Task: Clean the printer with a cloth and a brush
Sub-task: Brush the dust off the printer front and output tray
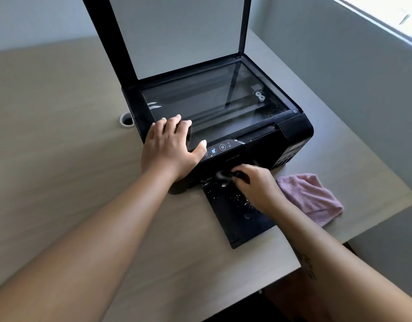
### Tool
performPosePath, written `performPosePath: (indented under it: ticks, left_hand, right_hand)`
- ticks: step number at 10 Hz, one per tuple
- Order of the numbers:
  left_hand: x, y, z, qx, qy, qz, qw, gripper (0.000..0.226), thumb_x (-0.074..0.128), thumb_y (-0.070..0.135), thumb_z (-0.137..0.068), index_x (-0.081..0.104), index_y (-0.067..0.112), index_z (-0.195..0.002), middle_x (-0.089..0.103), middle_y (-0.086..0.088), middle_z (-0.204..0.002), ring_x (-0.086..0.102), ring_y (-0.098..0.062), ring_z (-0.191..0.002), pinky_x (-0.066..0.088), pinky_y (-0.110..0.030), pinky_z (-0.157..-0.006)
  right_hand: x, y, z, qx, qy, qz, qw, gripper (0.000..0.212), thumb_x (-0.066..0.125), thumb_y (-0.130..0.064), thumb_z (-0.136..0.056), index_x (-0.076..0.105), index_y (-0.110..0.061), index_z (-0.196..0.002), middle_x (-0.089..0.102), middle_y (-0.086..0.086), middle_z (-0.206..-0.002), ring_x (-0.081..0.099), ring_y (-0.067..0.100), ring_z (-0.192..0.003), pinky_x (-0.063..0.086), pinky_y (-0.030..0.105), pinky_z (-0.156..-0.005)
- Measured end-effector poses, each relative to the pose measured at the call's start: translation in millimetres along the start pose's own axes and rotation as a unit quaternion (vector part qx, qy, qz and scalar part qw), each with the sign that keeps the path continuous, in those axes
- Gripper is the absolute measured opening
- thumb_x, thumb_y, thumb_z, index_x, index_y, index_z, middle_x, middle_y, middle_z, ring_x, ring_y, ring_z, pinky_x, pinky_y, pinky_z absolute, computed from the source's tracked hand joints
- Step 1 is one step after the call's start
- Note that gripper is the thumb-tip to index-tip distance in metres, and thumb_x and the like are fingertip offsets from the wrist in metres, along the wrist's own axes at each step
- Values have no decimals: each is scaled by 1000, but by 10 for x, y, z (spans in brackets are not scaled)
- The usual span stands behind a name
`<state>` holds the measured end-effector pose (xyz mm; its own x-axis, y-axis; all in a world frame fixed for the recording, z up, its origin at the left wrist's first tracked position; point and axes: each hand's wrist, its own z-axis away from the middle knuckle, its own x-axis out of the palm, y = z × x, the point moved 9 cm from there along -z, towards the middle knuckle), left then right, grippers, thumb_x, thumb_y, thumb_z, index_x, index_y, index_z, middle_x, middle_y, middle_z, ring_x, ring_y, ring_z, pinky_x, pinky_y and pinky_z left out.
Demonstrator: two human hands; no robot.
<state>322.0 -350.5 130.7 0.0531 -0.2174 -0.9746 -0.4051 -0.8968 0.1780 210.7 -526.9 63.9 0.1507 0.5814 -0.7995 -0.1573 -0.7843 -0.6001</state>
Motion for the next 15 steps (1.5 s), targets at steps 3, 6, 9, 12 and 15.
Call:
performPosePath:
  ticks: [3,6,9,12,15]
  left_hand:
    - [1,20,11,1,6,-4,1000,70,35,67,-82,41,26,-139,34,0,-152,25,-28,-140,13,-43,-118]
    - [-1,15,0,2,13,-5,1000,70,34,67,-81,42,26,-137,36,-1,-151,26,-28,-139,14,-44,-118]
    - [-1,19,3,2,16,-6,1000,70,33,67,-81,42,26,-137,37,-1,-151,27,-28,-138,15,-44,-117]
    - [-9,5,11,2,16,-3,1000,70,33,67,-81,43,26,-137,37,-1,-150,27,-28,-139,16,-44,-117]
    - [-20,-3,21,-1,16,2,1000,69,33,67,-82,42,26,-137,36,0,-151,26,-28,-139,14,-43,-118]
  right_hand:
    - [251,-269,112,-45,-38,9,998,29,66,-13,-85,68,-21,-112,69,6,-100,65,24,-91,54,37,-75]
    - [288,-297,116,-21,-29,-9,999,26,64,-18,-87,68,-18,-113,70,6,-101,65,25,-90,55,39,-74]
    - [181,-236,158,8,-58,12,998,21,65,-18,-87,71,-22,-106,65,-1,-86,64,18,-73,50,30,-62]
    - [39,-33,157,88,-29,13,996,12,62,-22,-87,69,-15,-94,66,5,-81,62,25,-73,53,36,-65]
    - [162,-91,233,113,-51,-51,991,13,63,-29,-88,67,-16,-89,66,2,-79,59,18,-67,47,30,-56]
